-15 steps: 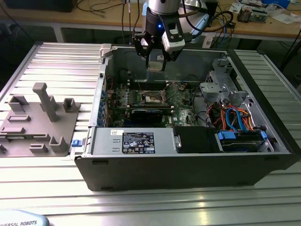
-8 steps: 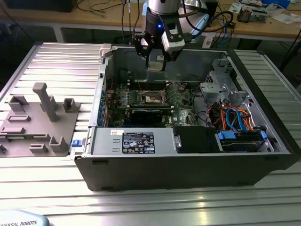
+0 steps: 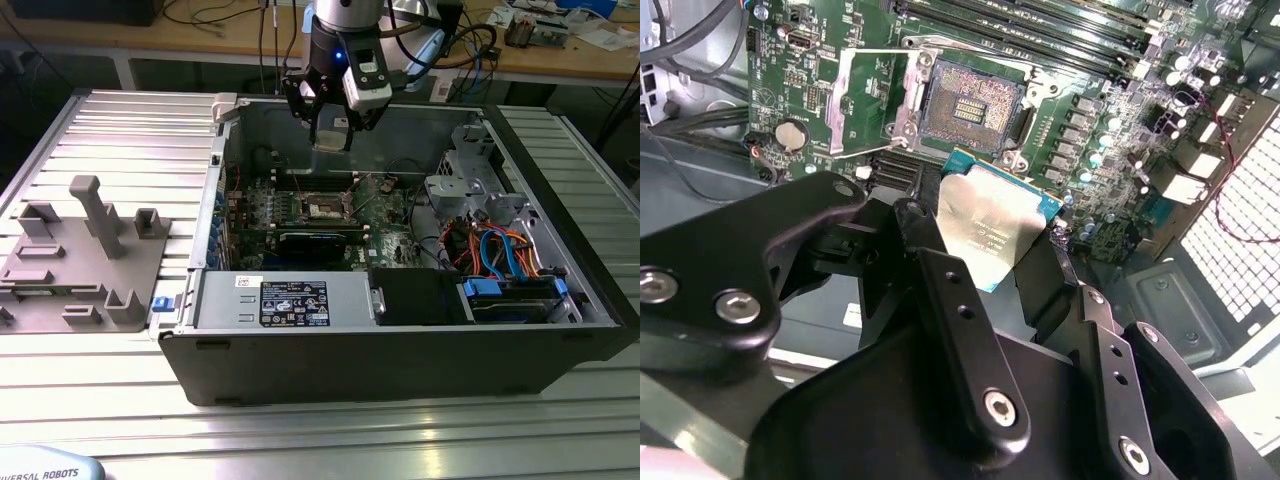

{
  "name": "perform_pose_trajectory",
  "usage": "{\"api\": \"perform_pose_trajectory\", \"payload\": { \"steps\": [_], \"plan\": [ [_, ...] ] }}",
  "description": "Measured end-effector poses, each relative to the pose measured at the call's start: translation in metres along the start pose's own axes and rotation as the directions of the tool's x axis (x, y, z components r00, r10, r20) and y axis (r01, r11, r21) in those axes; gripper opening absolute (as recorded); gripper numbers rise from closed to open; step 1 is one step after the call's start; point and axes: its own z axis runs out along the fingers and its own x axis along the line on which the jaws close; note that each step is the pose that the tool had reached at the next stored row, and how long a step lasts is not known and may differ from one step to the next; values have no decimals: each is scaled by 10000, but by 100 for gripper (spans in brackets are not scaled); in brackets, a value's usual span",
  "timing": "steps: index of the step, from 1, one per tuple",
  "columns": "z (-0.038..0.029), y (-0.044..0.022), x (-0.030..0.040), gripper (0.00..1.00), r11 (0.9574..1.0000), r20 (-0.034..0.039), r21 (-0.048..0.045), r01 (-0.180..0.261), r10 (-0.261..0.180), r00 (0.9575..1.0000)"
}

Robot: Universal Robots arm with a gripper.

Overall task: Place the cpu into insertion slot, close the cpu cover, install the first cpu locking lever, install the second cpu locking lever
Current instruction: 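Place the cpu into insertion slot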

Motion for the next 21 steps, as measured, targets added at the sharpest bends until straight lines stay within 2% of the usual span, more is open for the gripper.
{"api": "perform_pose_trajectory", "payload": {
  "steps": [21],
  "plan": [
    [3, 0, 0, 54, 9989, 40, -10, -458, 459, 9989]
  ]
}}
